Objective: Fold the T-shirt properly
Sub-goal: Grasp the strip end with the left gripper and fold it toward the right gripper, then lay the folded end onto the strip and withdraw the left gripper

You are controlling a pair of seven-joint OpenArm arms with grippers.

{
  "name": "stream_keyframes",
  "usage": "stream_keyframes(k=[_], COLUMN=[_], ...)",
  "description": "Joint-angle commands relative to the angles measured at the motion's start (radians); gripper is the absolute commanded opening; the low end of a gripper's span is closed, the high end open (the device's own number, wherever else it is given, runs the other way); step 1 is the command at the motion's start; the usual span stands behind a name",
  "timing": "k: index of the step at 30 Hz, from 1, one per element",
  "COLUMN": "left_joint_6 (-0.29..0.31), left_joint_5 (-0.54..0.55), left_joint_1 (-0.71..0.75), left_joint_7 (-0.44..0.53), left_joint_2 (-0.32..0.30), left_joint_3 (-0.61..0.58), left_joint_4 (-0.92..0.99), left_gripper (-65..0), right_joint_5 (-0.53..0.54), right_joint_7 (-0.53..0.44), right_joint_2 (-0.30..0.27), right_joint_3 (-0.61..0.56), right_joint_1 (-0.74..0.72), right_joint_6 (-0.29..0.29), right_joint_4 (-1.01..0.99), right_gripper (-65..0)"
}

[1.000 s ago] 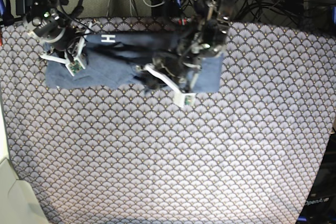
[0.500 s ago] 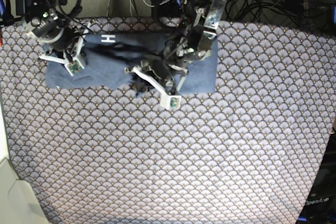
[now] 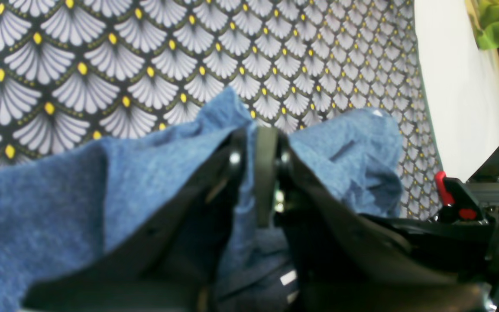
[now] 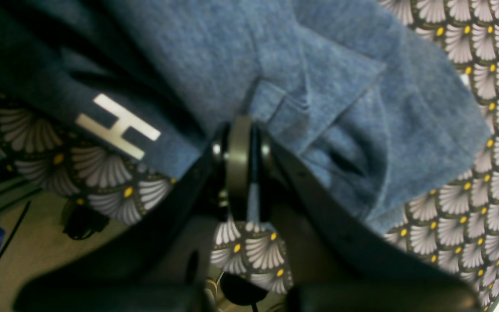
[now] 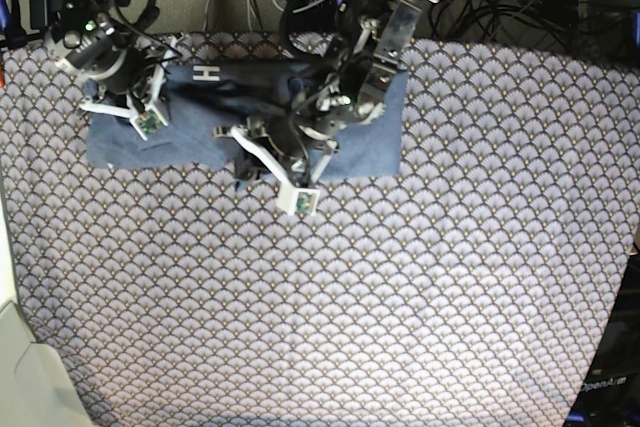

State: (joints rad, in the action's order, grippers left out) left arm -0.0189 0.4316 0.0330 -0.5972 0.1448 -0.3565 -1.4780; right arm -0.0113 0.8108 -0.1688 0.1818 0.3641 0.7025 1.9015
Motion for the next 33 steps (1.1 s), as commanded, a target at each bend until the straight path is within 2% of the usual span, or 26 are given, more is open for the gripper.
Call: stream_keyframes(k=[1,5,6,9,11,13,15,21,25,28,30,33], left_joint_6=[0.014,0.014,0.014,0.014,0.014,0.020,0.023,0.024,0.024,0.017,0.015,0.014], left_joint_5=[0.013,0.013,0.013,0.022,0.075,0.148,0.210,0.375,0.525,0.573,0.583,0.585], left_joint_1=[-0.014,-0.012,-0.011,-0.009,-0.009,-0.015,-0.020,-0.086,-0.106,-0.103,-0.097,-0.063], left_joint_7=[0.018,0.009,0.009,0.009,0.007,0.007,0.007,0.016,0.016,0.016,0.016,0.013], left_joint_2=[0.012,0.012,0.012,0.012,0.012,0.012,0.012,0.012,-0.046,-0.095,-0.170,-0.261], left_joint_3=[-0.005,-0.005,-0.005,-0.005,-0.006,-0.008,-0.008,-0.049,-0.068,-0.060,-0.051,-0.005], left_joint_4=[-0.014,-0.022,-0.023,-0.023,-0.023,-0.023,-0.023,-0.029,-0.105,-0.168,-0.211,-0.250], left_gripper=[-64.6,-62.5,-60.0,-46.9,-38.8,-32.8,-30.6,-30.5,-30.6,-31.1,-36.1,-54.2], right_joint_5=[0.006,0.006,0.006,0.006,0.006,0.006,0.006,0.006,0.006,0.006,0.006,0.006], right_joint_7=[-0.015,-0.015,-0.015,-0.015,-0.015,-0.015,-0.015,-0.015,-0.015,-0.015,-0.015,-0.015], right_joint_2=[-0.007,-0.005,-0.007,-0.008,-0.008,-0.008,-0.008,-0.004,-0.005,-0.004,-0.004,-0.005], right_joint_3=[0.003,0.003,0.003,0.003,0.003,0.003,0.003,0.003,0.003,0.003,0.003,0.003], right_joint_1=[-0.001,-0.001,-0.001,-0.001,-0.001,0.006,0.014,0.016,0.016,0.013,0.014,0.013], right_joint_6=[-0.004,-0.004,-0.004,-0.004,-0.004,-0.004,-0.004,-0.004,-0.004,-0.004,-0.004,-0.004], right_joint_4=[0.016,0.016,0.016,0.016,0.016,0.016,0.016,0.016,0.014,0.014,0.014,0.014], right_gripper=[-65.0,-65.0,-65.0,-65.0,-65.0,-65.0,-65.0,-65.0,-65.0,-65.0,-65.0,-65.0])
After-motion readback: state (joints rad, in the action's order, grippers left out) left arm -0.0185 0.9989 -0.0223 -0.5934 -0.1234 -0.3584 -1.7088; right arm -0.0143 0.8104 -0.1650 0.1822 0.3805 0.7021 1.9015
